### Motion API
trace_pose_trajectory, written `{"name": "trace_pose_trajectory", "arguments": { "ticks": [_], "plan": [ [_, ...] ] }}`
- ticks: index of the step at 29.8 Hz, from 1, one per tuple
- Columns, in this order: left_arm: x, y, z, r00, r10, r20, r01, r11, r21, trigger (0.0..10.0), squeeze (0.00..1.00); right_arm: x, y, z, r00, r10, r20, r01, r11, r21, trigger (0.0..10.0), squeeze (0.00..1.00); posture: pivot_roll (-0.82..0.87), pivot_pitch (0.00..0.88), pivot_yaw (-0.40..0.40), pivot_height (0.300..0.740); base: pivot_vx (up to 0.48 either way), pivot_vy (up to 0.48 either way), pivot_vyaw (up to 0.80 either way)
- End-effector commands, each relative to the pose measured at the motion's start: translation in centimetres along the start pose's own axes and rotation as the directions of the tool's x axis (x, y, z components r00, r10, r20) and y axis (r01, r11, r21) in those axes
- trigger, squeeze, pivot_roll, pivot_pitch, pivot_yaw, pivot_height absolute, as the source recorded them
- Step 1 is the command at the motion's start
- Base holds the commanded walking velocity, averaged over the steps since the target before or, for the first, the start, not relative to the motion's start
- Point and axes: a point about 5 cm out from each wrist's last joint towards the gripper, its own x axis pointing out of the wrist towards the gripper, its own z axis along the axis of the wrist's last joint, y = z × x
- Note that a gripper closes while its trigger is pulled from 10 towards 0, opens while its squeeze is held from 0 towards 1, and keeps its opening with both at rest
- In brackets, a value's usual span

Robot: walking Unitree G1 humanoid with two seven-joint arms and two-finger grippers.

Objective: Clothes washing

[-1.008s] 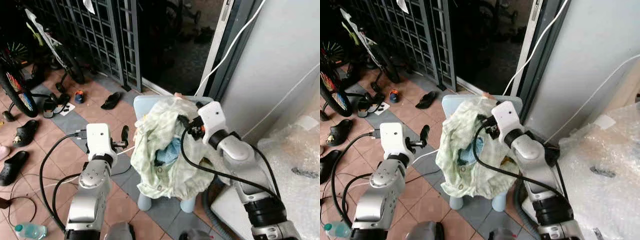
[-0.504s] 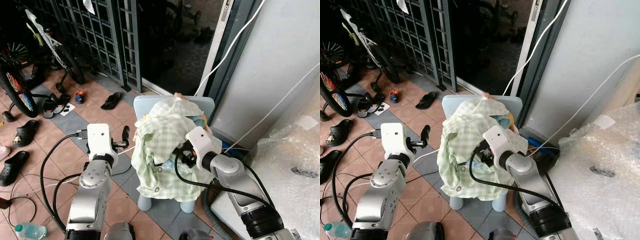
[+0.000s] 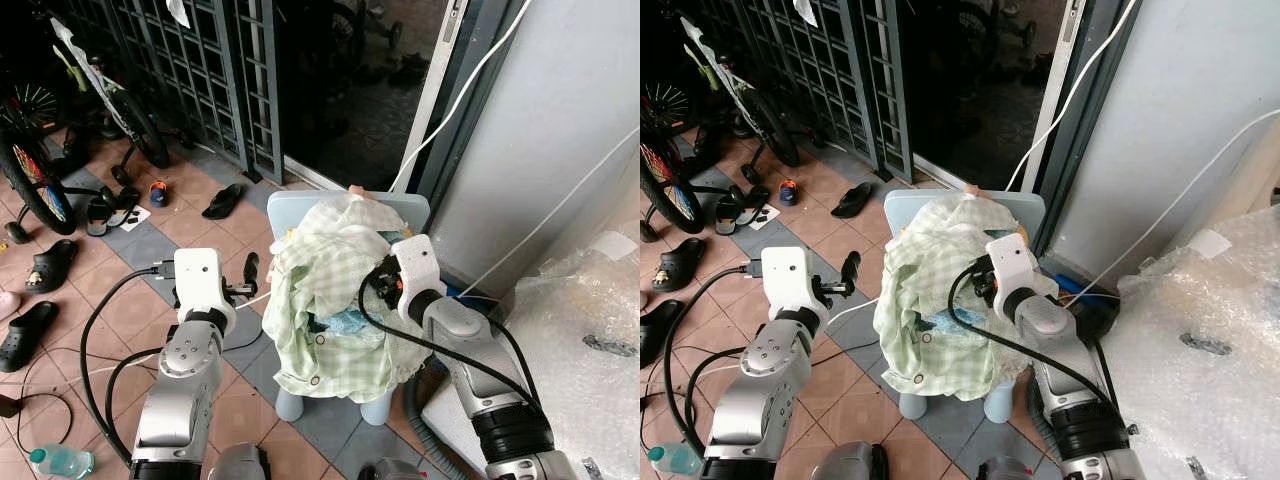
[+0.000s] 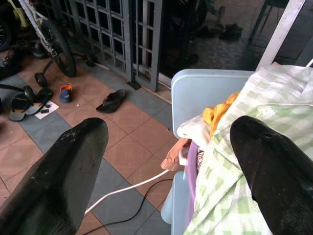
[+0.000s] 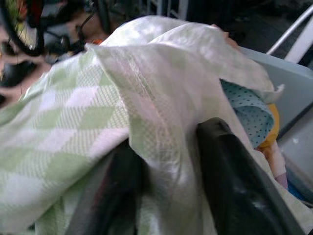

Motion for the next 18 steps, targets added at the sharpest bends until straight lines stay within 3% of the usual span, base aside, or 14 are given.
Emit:
{"name": "trace_pose_trajectory", "arguments": {
  "ticks": [1, 7, 11, 13, 14, 17, 18],
  "plan": [
    [-0.1, 0.1, 0.2, 1.000, 0.004, 0.004, -0.004, 1.000, 0.006, 10.0, 0.00, 0.3, -0.4, 1.3, 0.998, -0.037, 0.058, 0.035, 0.998, 0.045, 0.0, 0.00, -0.01, 0.017, 0.009, 0.740, 0.000, 0.000, 0.00],
    [0.1, -0.1, 0.1, 1.000, -0.002, 0.007, 0.002, 1.000, 0.008, 10.0, 0.00, 1.2, -0.7, 4.7, 0.980, -0.083, 0.181, 0.055, 0.986, 0.157, 0.0, 0.00, -0.01, 0.000, 0.012, 0.740, 0.000, 0.000, 0.00],
    [0.4, -0.2, 0.3, 1.000, 0.002, 0.023, -0.002, 1.000, 0.004, 10.0, 0.00, 1.4, -1.8, 8.1, 0.943, -0.132, 0.307, 0.069, 0.976, 0.208, 0.0, 0.00, -0.01, 0.000, 0.013, 0.740, 0.000, 0.000, 0.00],
    [0.5, -0.2, 0.4, 0.999, 0.014, 0.033, -0.014, 1.000, 0.001, 10.0, 0.00, 0.7, -3.3, 10.8, 0.883, -0.202, 0.423, 0.115, 0.968, 0.221, 0.0, 0.00, -0.02, 0.000, 0.013, 0.740, 0.000, 0.000, 0.00],
    [0.5, -0.2, 0.4, 0.999, 0.014, 0.033, -0.014, 1.000, 0.001, 10.0, 0.00, 0.7, -3.3, 10.8, 0.883, -0.202, 0.423, 0.115, 0.968, 0.221, 0.0, 0.00, -0.02, 0.000, 0.013, 0.740, 0.000, 0.000, 0.00],
    [0.8, -0.2, 0.5, 0.999, 0.013, 0.045, -0.013, 1.000, 0.006, 10.0, 0.00, -0.9, -4.9, 15.9, 0.772, -0.245, 0.587, 0.111, 0.961, 0.255, 0.0, 0.00, -0.03, 0.000, 0.021, 0.740, 0.000, 0.000, 0.00],
    [0.9, -0.2, 0.5, 0.999, 0.013, 0.046, -0.013, 1.000, 0.006, 10.0, 0.00, -1.0, -5.1, 16.5, 0.759, -0.246, 0.603, 0.107, 0.961, 0.257, 0.0, 0.00, -0.03, 0.000, 0.023, 0.740, 0.000, 0.000, 0.00]
  ]
}}
